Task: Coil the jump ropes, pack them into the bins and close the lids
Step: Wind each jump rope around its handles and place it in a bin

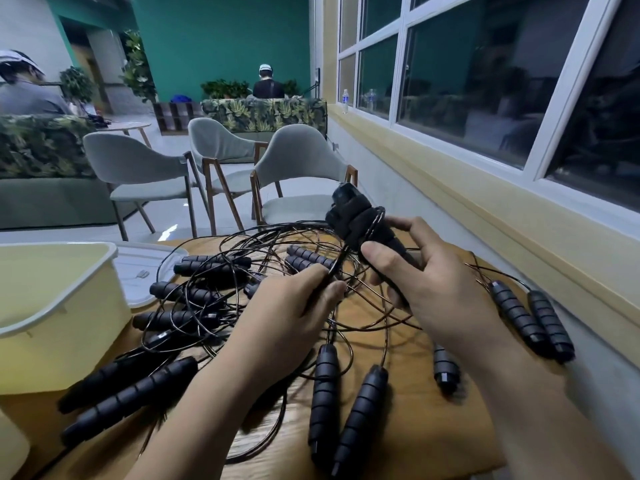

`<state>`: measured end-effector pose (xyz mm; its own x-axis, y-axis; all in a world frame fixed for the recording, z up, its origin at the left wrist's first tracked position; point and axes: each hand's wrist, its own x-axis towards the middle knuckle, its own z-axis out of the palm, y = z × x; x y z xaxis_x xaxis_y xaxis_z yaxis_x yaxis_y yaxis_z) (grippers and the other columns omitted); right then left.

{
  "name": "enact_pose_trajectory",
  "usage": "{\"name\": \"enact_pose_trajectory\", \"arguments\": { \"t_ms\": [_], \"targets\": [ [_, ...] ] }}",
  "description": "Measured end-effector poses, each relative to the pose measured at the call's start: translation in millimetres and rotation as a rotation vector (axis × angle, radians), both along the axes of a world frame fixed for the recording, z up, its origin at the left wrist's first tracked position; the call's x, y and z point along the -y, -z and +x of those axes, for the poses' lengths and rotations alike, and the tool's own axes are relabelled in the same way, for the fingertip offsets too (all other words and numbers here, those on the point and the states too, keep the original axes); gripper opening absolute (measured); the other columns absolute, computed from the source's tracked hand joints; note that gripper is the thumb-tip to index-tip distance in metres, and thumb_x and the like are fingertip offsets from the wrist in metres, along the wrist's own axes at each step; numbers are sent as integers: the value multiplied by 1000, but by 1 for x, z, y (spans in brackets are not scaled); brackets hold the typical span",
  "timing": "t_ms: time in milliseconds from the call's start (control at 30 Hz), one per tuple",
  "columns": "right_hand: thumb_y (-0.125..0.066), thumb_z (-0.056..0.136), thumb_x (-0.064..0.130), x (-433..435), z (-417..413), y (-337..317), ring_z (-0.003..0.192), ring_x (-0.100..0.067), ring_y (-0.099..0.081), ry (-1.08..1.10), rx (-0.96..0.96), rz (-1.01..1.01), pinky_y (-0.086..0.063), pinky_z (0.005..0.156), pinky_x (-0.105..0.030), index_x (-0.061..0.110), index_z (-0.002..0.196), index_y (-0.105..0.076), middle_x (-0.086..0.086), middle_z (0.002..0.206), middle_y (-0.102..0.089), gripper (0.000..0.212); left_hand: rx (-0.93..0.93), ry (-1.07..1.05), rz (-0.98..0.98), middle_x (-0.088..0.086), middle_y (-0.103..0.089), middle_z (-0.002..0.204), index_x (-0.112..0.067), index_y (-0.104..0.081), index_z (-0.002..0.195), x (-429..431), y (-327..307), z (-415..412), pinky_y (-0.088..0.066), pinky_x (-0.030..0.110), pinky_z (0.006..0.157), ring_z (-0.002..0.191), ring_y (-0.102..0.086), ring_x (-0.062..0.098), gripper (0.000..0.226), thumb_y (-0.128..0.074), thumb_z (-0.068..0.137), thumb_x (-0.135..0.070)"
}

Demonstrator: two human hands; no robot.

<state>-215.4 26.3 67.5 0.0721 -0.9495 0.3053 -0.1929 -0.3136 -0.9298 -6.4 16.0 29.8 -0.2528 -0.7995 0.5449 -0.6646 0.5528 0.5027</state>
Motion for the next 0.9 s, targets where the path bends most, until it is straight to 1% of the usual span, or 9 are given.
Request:
{"name": "enact_pose_trajectory", "arguments": {
  "t_ms": [100, 233, 333, 467, 567, 667, 733, 833, 900],
  "targets": [
    [-74, 92, 59, 1, -4, 1, 69, 1, -63, 97, -180, -63, -46, 72, -22, 59, 138, -61, 14, 90, -75, 48, -35, 37, -47, -3, -53, 59, -18, -60, 80, -4, -4, 3, -36, 27, 51, 54, -51, 14, 36, -61, 105, -44],
    [-75, 87, 64, 5, -3, -1, 93, 13, -66, 137, -317, -41, -46, 81, -16, 64, 139, -60, 24, 110, -76, 54, -223, 102, 11, -7, -62, 62, -23, -72, 80, -13, -15, 12, -42, 30, 52, 56, -54, 5, 24, -73, 100, -36],
    [-75, 85, 68, 12, -1, -5, 115, 8, -63, 110, -474, -11, -46, 92, -20, 67, 140, -57, 31, 131, -69, 58, -374, 152, 85, -13, -63, 64, -25, -76, 82, -18, -21, 18, -39, 20, 57, 60, -53, 0, 17, -74, 98, -29],
    [-76, 82, 72, 12, 4, -12, 113, 9, -64, -65, -674, 82, -48, 93, -22, 74, 134, -56, 38, 122, -70, 55, -420, 138, 62, 1, -71, 72, -18, -77, 82, -16, -24, 29, -47, 29, 61, 66, -65, 17, 21, -72, 97, -32],
    [-71, 76, 83, 11, 2, -17, 116, 14, -62, -175, -778, 74, -48, 104, -25, 78, 131, -55, 44, 122, -67, 57, -422, 131, 51, 6, -70, 71, -17, -77, 80, -13, -24, 34, -48, 31, 59, 66, -65, 25, 21, -75, 96, -31],
    [-74, 84, 73, 5, -3, -28, 96, 9, -70, -321, -778, 162, -51, 90, -26, 73, 129, -62, 35, 102, -75, 46, -500, 172, 92, 9, -72, 72, -18, -77, 80, -13, -24, 34, -56, 35, 56, 65, -68, 30, 15, -83, 87, -30],
    [-76, 88, 66, 1, -5, -32, 85, -2, -72, -441, -745, 208, -52, 79, -26, 68, 127, -66, 21, 92, -78, 41, -550, 216, 148, 10, -72, 73, -17, -78, 79, -12, -24, 35, -56, 31, 55, 63, -68, 24, 15, -87, 80, -29],
    [-77, 91, 57, -6, -7, -35, 93, -39, -70, -614, -623, 242, -55, 79, -47, 55, 130, -72, -2, 97, -78, 39, -568, 311, 191, 1, -73, 76, -18, -78, 81, -10, -22, 36, -51, 20, 65, 71, -66, 12, 17, -91, 81, -29],
    [-77, 92, 44, -9, -8, -36, 77, -31, -67, -695, -544, 231, -51, 68, -40, 46, 128, -75, -2, 89, -75, 36, -590, 386, 238, 5, -74, 83, -11, -80, 86, -9, -21, 38, -50, 20, 71, 78, -67, 14, 23, -83, 83, -34]
  ]
}}
